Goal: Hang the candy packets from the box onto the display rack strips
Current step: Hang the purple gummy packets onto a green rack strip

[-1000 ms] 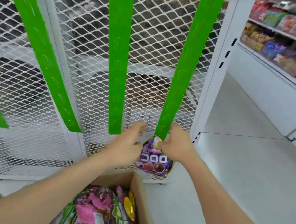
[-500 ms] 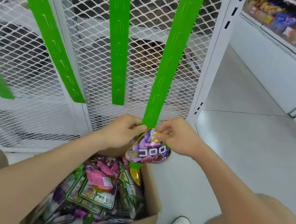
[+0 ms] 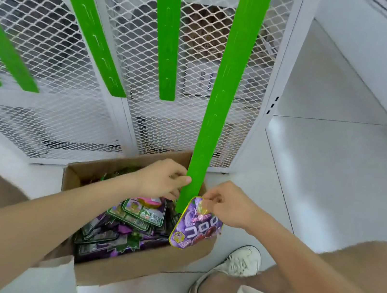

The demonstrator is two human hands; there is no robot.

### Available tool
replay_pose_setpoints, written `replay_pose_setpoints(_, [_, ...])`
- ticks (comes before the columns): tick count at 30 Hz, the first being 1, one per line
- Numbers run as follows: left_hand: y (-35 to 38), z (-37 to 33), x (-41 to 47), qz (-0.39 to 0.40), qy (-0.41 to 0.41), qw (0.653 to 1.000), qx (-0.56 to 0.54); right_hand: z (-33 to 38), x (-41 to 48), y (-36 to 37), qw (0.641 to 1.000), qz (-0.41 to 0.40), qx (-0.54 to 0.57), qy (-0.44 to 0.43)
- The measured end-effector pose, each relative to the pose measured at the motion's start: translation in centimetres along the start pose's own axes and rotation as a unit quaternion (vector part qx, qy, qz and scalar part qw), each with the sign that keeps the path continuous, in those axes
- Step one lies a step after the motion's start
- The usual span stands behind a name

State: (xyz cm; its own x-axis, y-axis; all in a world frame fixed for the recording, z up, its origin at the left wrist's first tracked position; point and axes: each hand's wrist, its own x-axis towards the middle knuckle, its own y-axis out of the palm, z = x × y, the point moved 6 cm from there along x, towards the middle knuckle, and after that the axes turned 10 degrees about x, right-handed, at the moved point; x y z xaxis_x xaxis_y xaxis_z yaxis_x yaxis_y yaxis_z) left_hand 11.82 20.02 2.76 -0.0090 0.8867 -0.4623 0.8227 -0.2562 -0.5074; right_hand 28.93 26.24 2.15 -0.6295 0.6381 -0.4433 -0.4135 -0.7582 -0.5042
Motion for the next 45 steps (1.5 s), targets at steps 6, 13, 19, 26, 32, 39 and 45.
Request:
replay_pose_setpoints(6, [1.8, 1.9, -0.1, 0.022, -0.044, 0.987, -0.15, 0.7, 0.5, -0.3, 0.996, -0.064, 0.051, -0.019])
replay_pose_setpoints(13, [1.5, 3.1, 0.2, 0.017, -0.079, 0.969, -0.235, 1.2, 1.2, 0.2, 0.99, -0.109, 0.085, 0.02])
replay_pose_setpoints(19, [1.7, 3.7, 0.0, -0.02, -0.066, 0.972, -0.226, 1.9, 1.2, 0.6, 0.991, -0.106, 0.073, 0.042])
replay_pose_setpoints(26, [1.4, 3.1, 0.5, -0.056, -0.057, 0.977, -0.197, 1.7, 1.4, 0.2, 0.986, -0.136, 0.077, 0.063])
replay_pose_setpoints(32, [1.5, 3.3, 0.4, -0.074, -0.06, 0.978, -0.186, 1.0, 1.5, 1.0, 0.988, -0.145, 0.046, 0.028])
replay_pose_setpoints(39, [0.8, 3.3, 0.5, -0.1, 0.001, 0.995, 0.008, 0.1, 3.2, 2.2, 0.991, -0.093, -0.087, -0.041])
replay_pose_setpoints(45, [-0.2, 3.6, 0.9, -0.1, 0.045, 0.986, 0.127, 0.9, 4.1, -0.2, 0.99, -0.063, -0.108, -0.066])
